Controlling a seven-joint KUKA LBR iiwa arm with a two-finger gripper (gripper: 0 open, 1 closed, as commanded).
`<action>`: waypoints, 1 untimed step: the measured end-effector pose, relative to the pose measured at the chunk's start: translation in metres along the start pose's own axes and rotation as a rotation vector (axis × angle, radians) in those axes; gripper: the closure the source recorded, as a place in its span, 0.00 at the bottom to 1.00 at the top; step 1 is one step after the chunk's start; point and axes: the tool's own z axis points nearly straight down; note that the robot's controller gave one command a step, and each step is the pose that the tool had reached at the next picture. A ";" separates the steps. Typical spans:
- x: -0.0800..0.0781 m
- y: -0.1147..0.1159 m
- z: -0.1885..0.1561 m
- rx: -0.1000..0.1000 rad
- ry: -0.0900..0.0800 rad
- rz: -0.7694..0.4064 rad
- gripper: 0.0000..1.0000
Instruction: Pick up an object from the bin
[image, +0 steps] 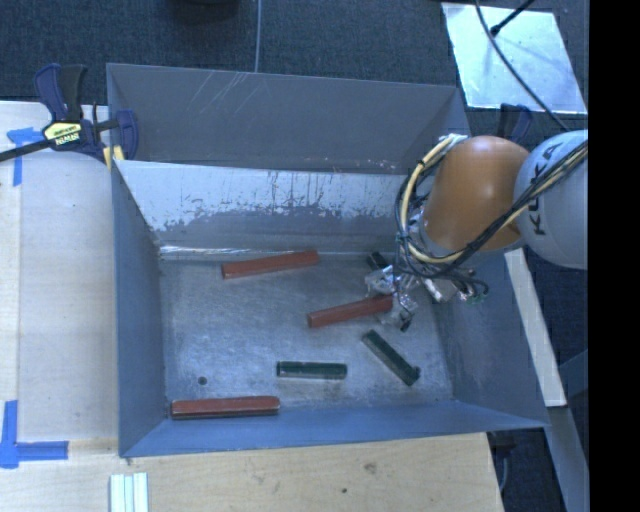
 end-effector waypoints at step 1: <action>-0.002 0.008 0.000 -0.004 0.002 0.015 1.00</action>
Offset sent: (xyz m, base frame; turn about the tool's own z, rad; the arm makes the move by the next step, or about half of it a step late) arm -0.0023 0.0087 -0.0006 0.0150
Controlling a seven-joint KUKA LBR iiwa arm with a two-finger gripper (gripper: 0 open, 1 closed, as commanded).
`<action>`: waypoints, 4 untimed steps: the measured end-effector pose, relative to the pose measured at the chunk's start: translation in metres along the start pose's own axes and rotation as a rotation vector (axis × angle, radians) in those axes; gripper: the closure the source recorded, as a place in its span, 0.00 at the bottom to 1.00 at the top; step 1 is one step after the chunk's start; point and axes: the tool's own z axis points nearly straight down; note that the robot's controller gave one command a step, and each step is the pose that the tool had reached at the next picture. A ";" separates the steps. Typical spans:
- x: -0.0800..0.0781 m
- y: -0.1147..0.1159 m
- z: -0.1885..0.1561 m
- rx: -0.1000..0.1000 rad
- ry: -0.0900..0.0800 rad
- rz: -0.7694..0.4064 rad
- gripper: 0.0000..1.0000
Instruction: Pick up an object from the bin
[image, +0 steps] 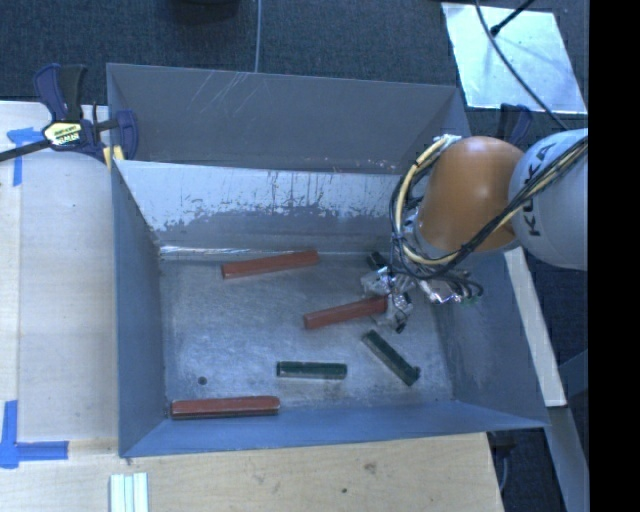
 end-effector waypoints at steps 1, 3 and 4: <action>0.011 -0.023 0.001 0.003 -0.004 -0.320 1.00; 0.011 -0.028 -0.126 0.009 -0.009 -0.353 1.00; 0.013 -0.027 -0.120 0.001 -0.003 -0.351 0.00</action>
Offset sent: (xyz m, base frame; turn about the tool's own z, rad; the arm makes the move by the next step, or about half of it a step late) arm -0.0008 -0.0243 -0.0007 -0.3223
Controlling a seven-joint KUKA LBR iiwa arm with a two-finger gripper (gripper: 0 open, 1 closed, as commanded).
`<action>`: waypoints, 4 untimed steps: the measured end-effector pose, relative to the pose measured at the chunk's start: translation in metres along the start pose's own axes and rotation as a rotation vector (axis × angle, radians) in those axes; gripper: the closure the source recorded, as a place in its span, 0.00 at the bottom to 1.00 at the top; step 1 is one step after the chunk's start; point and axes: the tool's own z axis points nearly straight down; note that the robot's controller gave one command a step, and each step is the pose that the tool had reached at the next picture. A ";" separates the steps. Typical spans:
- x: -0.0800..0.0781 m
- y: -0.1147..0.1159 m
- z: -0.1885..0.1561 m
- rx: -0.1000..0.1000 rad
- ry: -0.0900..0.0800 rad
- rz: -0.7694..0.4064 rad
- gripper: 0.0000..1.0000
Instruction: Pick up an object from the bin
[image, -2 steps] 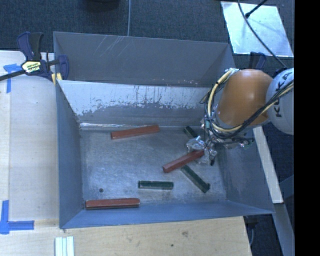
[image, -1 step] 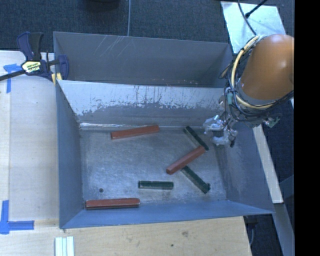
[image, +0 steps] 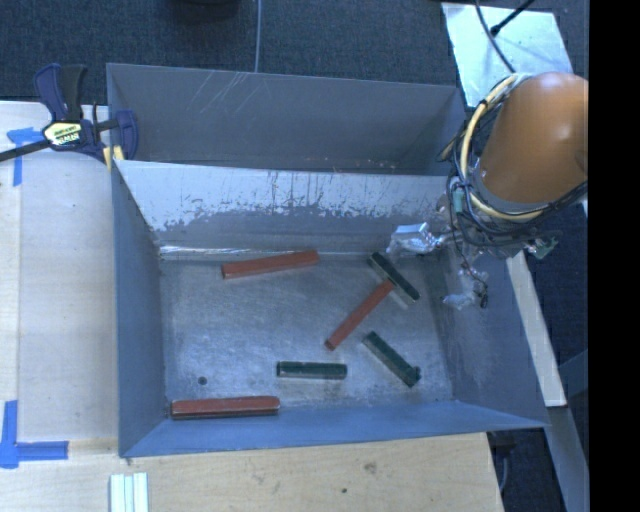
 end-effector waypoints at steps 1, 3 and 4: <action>-0.059 0.010 0.102 -0.006 0.003 0.111 0.00; -0.058 0.018 0.120 0.000 -0.001 0.099 1.00; -0.063 0.009 -0.024 0.008 -0.007 0.126 1.00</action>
Offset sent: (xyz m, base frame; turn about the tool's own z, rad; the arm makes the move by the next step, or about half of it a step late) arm 0.0349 0.0462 -0.0976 0.1131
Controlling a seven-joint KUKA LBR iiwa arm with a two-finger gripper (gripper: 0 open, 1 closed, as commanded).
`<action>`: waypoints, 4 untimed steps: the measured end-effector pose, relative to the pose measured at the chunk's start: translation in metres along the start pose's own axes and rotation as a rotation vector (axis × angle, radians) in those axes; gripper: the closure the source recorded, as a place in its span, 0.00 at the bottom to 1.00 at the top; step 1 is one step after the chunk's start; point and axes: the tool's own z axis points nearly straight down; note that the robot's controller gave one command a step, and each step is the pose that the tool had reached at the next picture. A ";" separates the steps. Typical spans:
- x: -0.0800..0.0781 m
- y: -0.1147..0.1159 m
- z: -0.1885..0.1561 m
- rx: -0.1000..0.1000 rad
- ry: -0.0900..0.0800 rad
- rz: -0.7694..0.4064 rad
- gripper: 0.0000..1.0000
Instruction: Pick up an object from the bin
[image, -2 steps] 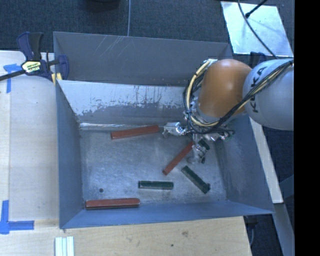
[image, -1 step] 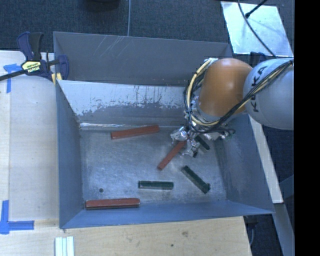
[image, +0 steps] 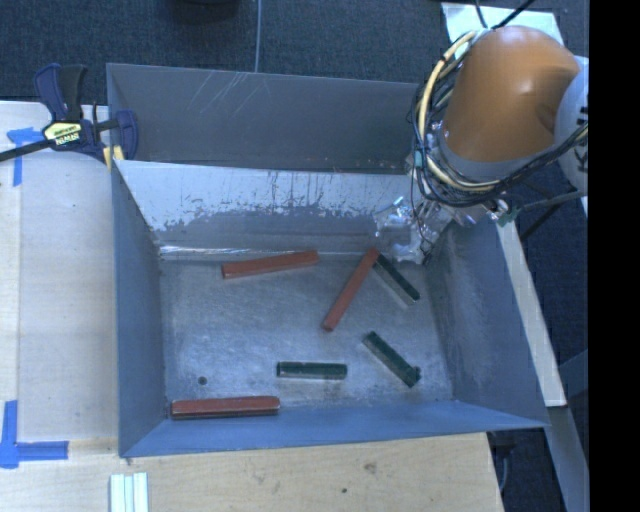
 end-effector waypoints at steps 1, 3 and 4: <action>0.002 0.001 0.006 -0.007 0.007 0.001 0.00; 0.002 0.046 0.131 -0.005 0.008 0.040 0.00; 0.000 0.049 0.130 -0.006 0.006 0.036 1.00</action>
Offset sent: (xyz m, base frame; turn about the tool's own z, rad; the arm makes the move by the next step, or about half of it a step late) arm 0.0000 0.0000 0.0000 0.0000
